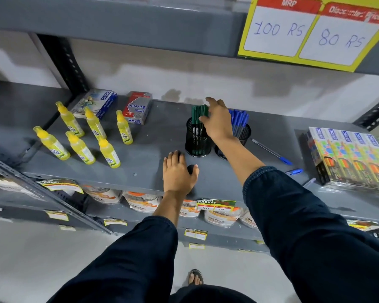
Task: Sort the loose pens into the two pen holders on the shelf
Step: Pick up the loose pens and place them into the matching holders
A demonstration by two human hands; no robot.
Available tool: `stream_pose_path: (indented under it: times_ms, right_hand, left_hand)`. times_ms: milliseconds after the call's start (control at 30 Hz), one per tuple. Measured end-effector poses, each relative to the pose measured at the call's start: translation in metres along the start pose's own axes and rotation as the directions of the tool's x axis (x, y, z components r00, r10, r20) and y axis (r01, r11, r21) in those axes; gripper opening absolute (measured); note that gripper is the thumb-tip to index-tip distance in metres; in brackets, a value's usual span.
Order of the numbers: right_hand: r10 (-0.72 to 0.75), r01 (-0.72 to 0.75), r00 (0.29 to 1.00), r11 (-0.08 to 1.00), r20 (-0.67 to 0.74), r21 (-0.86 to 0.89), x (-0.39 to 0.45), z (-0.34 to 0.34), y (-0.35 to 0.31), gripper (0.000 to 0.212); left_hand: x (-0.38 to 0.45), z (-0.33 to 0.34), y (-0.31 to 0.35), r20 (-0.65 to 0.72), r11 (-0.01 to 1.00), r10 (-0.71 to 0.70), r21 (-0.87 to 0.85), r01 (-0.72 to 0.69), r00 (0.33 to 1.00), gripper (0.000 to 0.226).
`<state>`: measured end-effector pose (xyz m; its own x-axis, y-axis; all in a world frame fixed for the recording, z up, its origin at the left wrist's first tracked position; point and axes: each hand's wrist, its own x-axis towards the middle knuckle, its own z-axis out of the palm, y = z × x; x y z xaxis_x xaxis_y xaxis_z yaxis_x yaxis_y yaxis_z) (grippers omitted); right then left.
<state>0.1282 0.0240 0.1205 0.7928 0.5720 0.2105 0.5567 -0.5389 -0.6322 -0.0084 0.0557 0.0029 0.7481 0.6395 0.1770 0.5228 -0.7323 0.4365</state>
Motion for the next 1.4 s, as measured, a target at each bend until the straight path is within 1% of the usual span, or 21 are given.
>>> stream_pose_path:
  times_ms: [133,267,367,467,567,667,733,800,867,900,1000,1100,1133,1267,1400]
  right_hand:
    - [0.000,0.003,0.997,0.999,-0.079,0.035,-0.012,-0.020,-0.002,0.044]
    - [0.020,-0.009,0.975,0.999,-0.222,0.049,-0.033,-0.049,0.010,0.032]
    - [0.128,-0.113,0.937,0.992,-0.325,0.065,-0.050,-0.069,0.038,0.027]
    - [0.246,-0.262,0.892,0.965,-0.380,0.009,-0.067,-0.083,0.072,0.023]
    - [0.379,-0.426,0.859,0.902,-0.343,-0.068,-0.083,-0.089,0.107,0.026]
    - [0.496,-0.530,0.843,0.833,-0.208,-0.162,-0.100,-0.086,0.138,0.032]
    - [0.559,-0.564,0.824,0.791,-0.095,-0.237,-0.108,-0.080,0.154,0.038]
    - [0.598,-0.569,0.801,0.756,-0.012,-0.322,-0.113,-0.075,0.162,0.043]
    - [0.602,-0.556,0.798,0.756,0.034,-0.344,-0.117,-0.071,0.163,0.045]
    - [0.590,-0.544,0.806,0.770,0.045,-0.334,-0.119,-0.070,0.162,0.045]
    - [0.524,-0.493,0.851,0.818,0.033,-0.296,-0.121,-0.066,0.156,0.036]
    - [0.443,-0.420,0.896,0.845,-0.006,-0.331,-0.122,-0.060,0.150,0.025]
    - [0.432,-0.411,0.902,0.845,-0.017,-0.343,-0.122,-0.059,0.147,0.024]
    - [0.475,-0.472,0.876,0.817,-0.077,-0.330,-0.121,-0.057,0.140,0.030]
    - [0.516,-0.518,0.853,0.816,-0.080,-0.258,-0.113,-0.060,0.133,0.033]
  left_hand:
    - [0.000,0.000,0.000,0.000,1.000,0.009,0.001,-0.009,1.000,0.054]
    - [-0.002,-0.001,0.002,-0.053,0.999,0.051,-0.011,-0.052,0.997,0.047]
    - [-0.006,-0.002,0.008,-0.079,0.997,0.076,0.020,-0.074,0.994,0.046]
    - [-0.011,0.000,0.023,-0.098,0.994,0.109,-0.011,-0.111,0.989,0.044]
    - [-0.019,0.009,0.044,-0.093,0.980,0.185,-0.059,-0.191,0.978,0.041]
    - [-0.022,0.018,0.063,-0.027,0.965,0.255,-0.054,-0.256,0.967,0.045]
    - [-0.021,0.023,0.071,0.065,0.963,0.269,-0.033,-0.267,0.961,0.051]
    - [-0.021,0.028,0.075,0.126,0.964,0.266,-0.010,-0.267,0.956,0.057]
    - [-0.021,0.031,0.074,0.155,0.966,0.255,0.000,-0.258,0.954,0.059]
    - [-0.022,0.031,0.073,0.162,0.967,0.251,-0.002,-0.254,0.954,0.059]
    - [-0.024,0.031,0.072,0.168,0.968,0.249,-0.009,-0.251,0.954,0.058]
    - [-0.023,0.030,0.074,0.166,0.971,0.240,-0.018,-0.240,0.957,0.058]
    - [-0.023,0.029,0.074,0.168,0.971,0.238,-0.017,-0.238,0.957,0.057]
    - [-0.022,0.028,0.074,0.173,0.974,0.223,0.002,-0.227,0.959,0.058]
    - [-0.021,0.027,0.075,0.170,0.975,0.214,0.022,-0.220,0.962,0.058]
